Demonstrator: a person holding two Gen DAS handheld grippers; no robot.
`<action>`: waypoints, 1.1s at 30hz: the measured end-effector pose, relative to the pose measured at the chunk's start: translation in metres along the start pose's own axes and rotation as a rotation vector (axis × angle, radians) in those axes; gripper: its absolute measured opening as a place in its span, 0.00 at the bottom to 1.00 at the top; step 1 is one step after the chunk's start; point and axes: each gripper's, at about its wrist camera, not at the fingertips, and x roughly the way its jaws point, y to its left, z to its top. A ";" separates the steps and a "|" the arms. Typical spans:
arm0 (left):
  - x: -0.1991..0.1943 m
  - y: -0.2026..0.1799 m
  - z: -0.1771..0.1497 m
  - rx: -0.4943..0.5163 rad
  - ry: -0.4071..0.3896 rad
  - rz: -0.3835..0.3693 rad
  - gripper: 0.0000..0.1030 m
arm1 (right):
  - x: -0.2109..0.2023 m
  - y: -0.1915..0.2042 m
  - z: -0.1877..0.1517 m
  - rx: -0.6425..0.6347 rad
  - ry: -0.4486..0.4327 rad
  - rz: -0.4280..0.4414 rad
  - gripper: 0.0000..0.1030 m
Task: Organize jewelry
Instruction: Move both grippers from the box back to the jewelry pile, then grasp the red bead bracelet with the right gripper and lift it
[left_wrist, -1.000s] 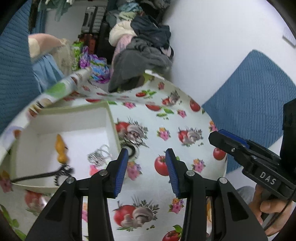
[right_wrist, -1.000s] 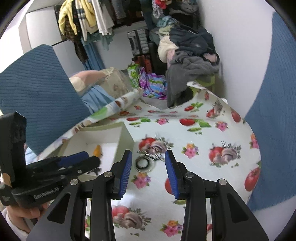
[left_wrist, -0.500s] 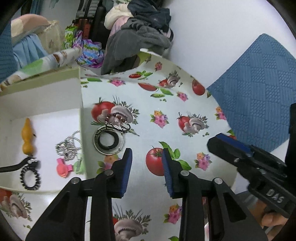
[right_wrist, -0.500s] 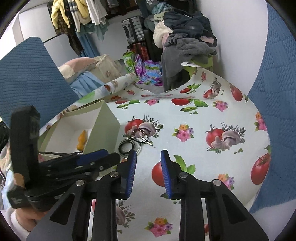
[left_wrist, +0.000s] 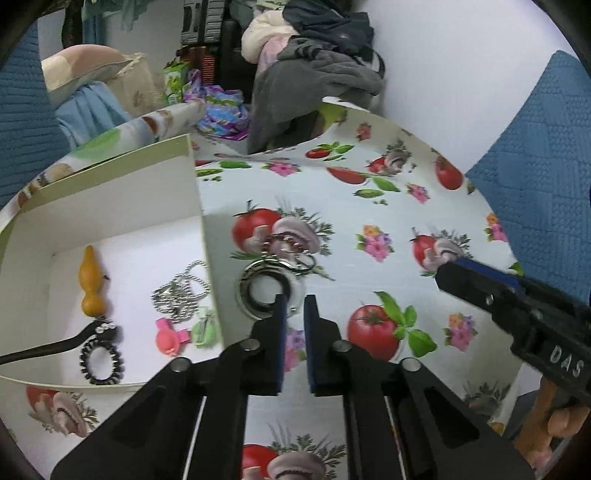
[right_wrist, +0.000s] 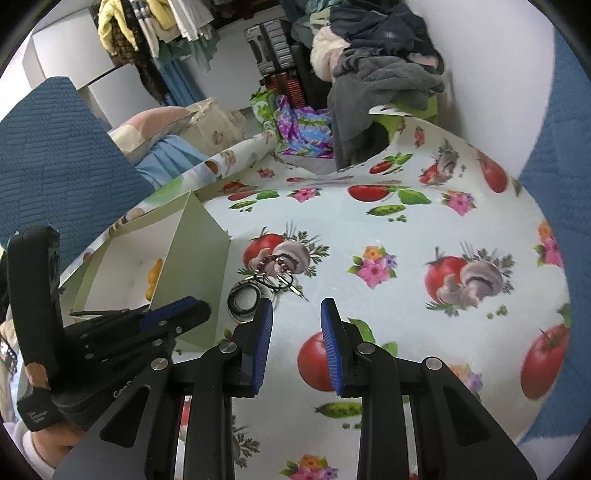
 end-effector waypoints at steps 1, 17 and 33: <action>0.000 0.001 0.000 -0.003 0.003 0.012 0.08 | 0.004 0.000 0.004 -0.008 0.007 0.007 0.24; 0.006 0.030 -0.026 -0.109 0.070 0.045 0.02 | 0.115 0.008 0.037 -0.146 0.169 0.060 0.24; 0.005 0.029 -0.028 -0.143 0.036 0.023 0.02 | 0.167 0.029 0.027 -0.323 0.200 -0.043 0.08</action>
